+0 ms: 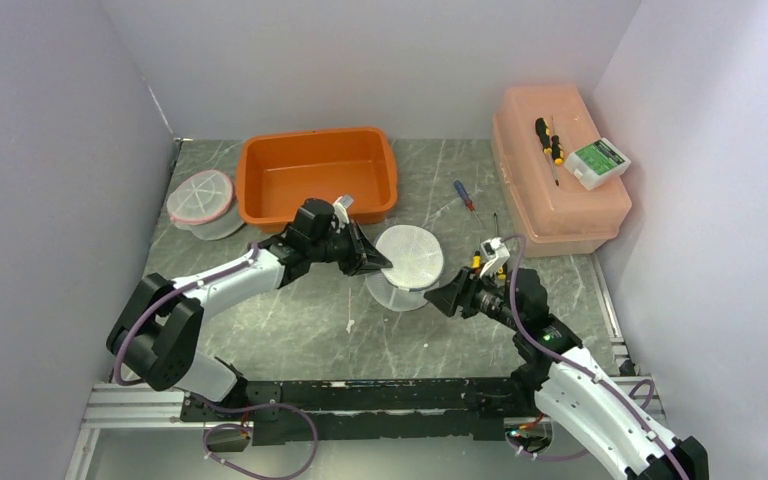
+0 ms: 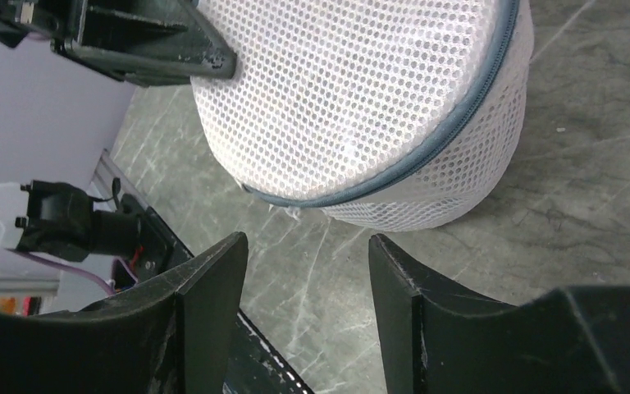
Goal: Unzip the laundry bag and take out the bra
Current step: Unzip the laundry bag at the center of the board.
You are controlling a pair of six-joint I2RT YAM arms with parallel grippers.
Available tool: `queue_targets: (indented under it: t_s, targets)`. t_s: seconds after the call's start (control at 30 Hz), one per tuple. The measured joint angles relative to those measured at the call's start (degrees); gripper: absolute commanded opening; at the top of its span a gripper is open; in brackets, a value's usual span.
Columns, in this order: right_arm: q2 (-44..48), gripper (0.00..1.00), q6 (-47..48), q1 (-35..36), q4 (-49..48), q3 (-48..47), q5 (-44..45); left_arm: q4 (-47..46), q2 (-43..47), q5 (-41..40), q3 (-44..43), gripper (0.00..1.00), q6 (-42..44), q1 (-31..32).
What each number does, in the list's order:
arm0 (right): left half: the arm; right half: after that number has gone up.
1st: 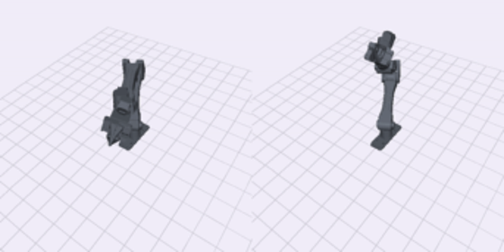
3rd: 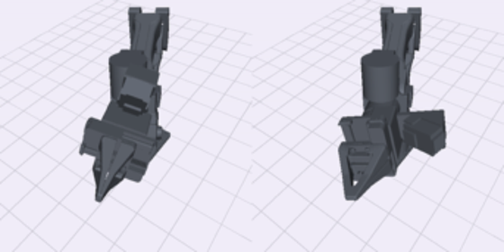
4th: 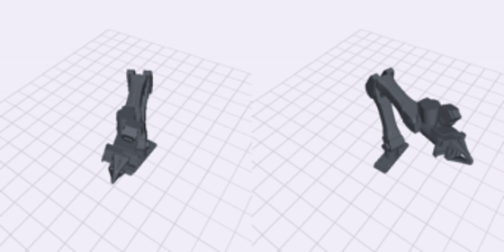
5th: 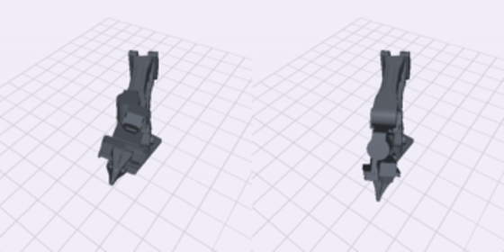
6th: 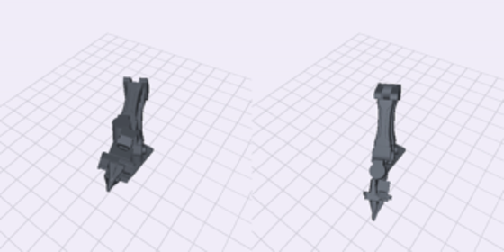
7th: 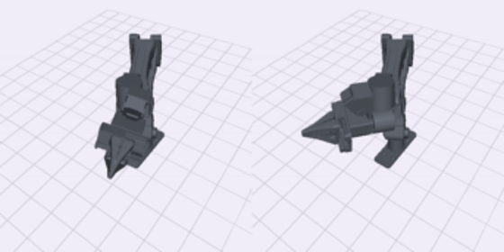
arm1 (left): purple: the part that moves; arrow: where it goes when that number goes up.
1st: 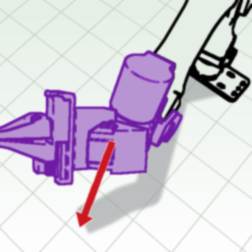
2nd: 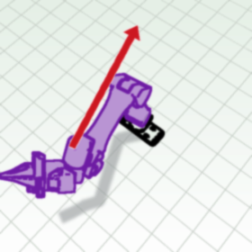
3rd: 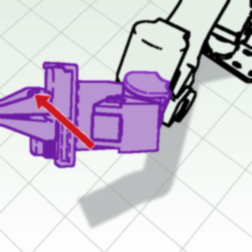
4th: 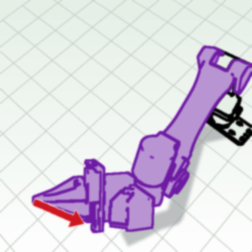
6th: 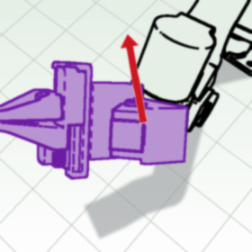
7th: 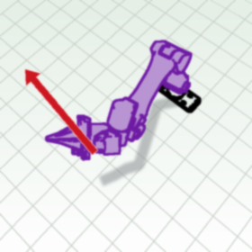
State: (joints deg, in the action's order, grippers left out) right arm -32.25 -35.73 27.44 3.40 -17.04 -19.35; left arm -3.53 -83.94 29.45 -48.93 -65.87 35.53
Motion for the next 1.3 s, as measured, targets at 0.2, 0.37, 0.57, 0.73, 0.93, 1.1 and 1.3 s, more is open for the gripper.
queue_targets:
  t_s: [0.2,0.37,0.57,0.73,0.93,1.1,1.3]
  targets:
    - [-1.86,0.49,1.90,2.38,-1.38,0.00,-0.61,2.78,-0.74,1.79,-1.55,0.03,2.08,-1.03]
    - [-4.79,0.46,2.95,4.26,-3.08,0.00,-0.13,2.89,-2.16,3.06,-1.99,0.03,2.03,-1.18]
    - [-7.15,0.41,3.28,5.75,-5.03,0.00,2.23,2.99,-2.21,3.76,-2.36,0.03,1.97,-1.22]
    - [-8.41,0.40,3.19,6.12,-7.52,0.00,3.41,2.99,-2.21,3.80,-2.47,0.03,1.53,-1.22]
    - [-10.60,0.34,3.17,6.86,-9.40,0.00,3.87,2.97,-2.21,3.78,-2.49,0.03,1.11,-1.22]
    - [-11.23,0.22,3.17,7.37,-10.25,0.00,3.89,2.99,-2.21,3.76,-2.51,0.03,0.57,-1.22]
    - [-11.19,0.00,3.21,7.63,-10.38,0.00,4.13,2.99,-2.21,3.76,-2.54,0.03,0.44,-1.22]
